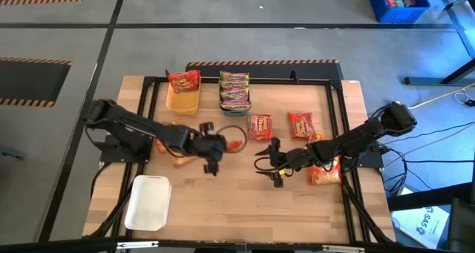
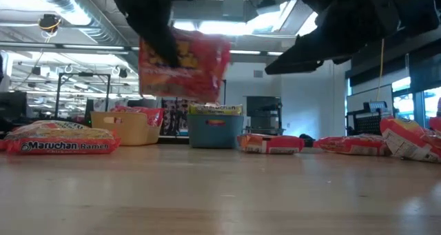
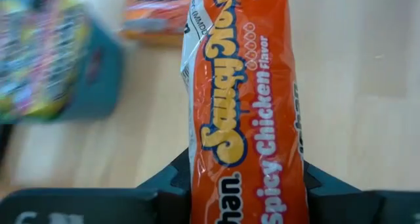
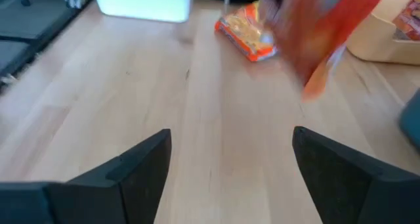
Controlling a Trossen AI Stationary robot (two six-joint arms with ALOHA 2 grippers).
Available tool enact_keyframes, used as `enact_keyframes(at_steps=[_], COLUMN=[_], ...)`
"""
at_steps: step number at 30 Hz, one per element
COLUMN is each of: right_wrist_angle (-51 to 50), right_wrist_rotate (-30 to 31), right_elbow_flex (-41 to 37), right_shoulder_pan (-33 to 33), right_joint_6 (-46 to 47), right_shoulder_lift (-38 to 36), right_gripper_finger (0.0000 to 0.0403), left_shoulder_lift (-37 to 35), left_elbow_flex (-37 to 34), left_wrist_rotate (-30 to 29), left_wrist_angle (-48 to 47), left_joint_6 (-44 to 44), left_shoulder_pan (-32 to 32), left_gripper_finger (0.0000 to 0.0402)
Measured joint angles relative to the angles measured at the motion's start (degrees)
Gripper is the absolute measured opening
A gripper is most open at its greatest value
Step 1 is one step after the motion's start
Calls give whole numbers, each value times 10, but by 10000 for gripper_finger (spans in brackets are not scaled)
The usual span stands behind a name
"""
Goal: Sort Maruchan noodles
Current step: Put the orange noodle pack into the yellow bin
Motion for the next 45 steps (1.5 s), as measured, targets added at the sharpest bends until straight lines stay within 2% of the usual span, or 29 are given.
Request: enact_keyframes(at_steps=[7,14,20,24,29,35,40,45], right_wrist_angle=[-6,-5,-11,-15,-18,-18,-16,-12], right_wrist_rotate=[30,42,74,73,28,-46,-77,-103], right_elbow_flex=[0,0,0,0,0,0,0,0], right_shoulder_pan=[0,-1,-6,-33,-81,-132,-162,-189], right_joint_6=[-5,-24,-53,-54,-67,-69,-85,-97], right_shoulder_lift=[3,3,3,3,3,3,3,3], right_gripper_finger=[302,302,302,302,302,302,302,302], left_shoulder_lift=[-91,-121,-116,-111,-105,-77,-36,7], left_elbow_flex=[0,0,0,0,0,0,0,0], left_wrist_rotate=[-55,-68,-66,-66,-54,28,61,68], left_wrist_angle=[-175,-251,-242,-237,-202,-144,-125,-110], left_joint_6=[-25,25,126,182,266,362,413,456], left_shoulder_pan=[70,178,275,340,423,516,564,594], left_gripper_finger=[113,113,113,113,113,114,114,114])
